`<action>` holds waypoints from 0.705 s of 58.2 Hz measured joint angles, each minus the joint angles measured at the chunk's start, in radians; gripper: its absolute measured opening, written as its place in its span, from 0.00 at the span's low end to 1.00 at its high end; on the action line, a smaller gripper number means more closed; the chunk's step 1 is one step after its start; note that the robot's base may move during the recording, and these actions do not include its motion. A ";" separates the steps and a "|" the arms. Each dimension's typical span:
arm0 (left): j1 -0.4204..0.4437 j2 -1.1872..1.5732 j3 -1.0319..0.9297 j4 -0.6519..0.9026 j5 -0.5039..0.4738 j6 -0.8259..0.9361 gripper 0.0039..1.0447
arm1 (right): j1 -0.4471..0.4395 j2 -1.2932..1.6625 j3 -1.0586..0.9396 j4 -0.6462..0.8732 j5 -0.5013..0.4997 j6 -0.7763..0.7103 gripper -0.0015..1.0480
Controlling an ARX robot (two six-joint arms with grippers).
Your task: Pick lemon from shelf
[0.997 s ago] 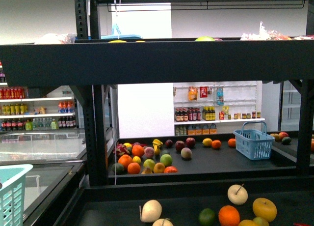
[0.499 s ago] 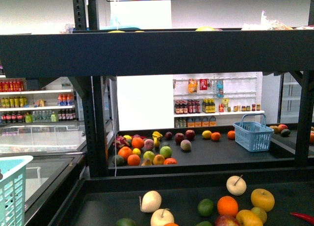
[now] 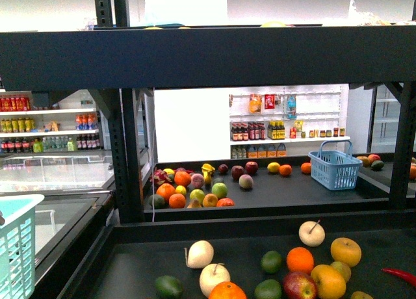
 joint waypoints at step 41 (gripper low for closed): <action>-0.155 -0.213 -0.076 -0.153 0.108 0.129 0.10 | 0.000 0.000 0.000 0.000 0.000 0.000 0.93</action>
